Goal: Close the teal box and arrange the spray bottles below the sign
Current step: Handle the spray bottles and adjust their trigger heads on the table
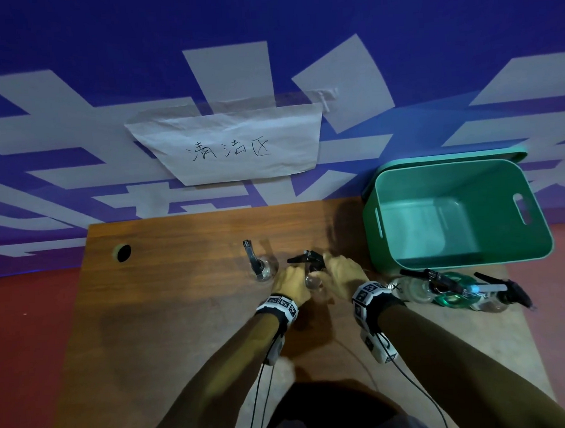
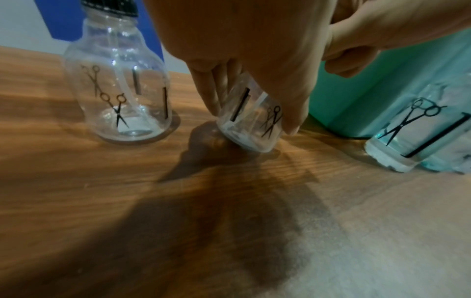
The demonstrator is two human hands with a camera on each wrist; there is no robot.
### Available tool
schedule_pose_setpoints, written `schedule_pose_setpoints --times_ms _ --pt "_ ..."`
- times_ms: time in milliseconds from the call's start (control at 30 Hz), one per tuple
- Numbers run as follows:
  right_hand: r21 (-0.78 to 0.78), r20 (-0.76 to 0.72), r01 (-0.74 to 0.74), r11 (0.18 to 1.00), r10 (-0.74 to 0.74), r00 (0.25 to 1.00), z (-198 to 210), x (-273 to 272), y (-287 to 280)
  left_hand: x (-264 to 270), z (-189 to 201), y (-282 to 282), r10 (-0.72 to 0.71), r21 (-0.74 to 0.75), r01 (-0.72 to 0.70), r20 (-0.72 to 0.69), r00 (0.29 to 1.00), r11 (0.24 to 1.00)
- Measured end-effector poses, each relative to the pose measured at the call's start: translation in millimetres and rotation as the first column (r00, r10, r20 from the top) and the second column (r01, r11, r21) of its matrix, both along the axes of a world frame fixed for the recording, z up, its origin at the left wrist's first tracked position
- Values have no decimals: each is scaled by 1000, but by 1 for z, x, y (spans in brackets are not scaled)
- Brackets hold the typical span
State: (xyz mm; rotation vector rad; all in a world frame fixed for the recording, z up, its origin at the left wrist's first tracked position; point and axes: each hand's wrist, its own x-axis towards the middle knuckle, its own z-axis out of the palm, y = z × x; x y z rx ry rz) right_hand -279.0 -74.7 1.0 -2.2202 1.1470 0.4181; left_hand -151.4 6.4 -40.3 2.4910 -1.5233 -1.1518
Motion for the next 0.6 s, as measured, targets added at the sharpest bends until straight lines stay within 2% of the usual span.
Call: schedule_pose_setpoints --times_ms 167,300,400,600 --pt "107 -21 22 994 -20 1000 14 9 -13 1 -1 -6 -19 10 18 6 1000 1000" --pt "187 -16 89 978 -87 996 -4 10 -16 1 -4 -9 -54 17 54 21 998 998" --pt "183 9 133 974 -136 991 -7 12 -9 1 -7 -6 -38 -4 38 34 999 999" --pt "123 -18 106 987 -105 994 2 21 -7 -1 -28 -1 21 -26 -19 51 998 999"
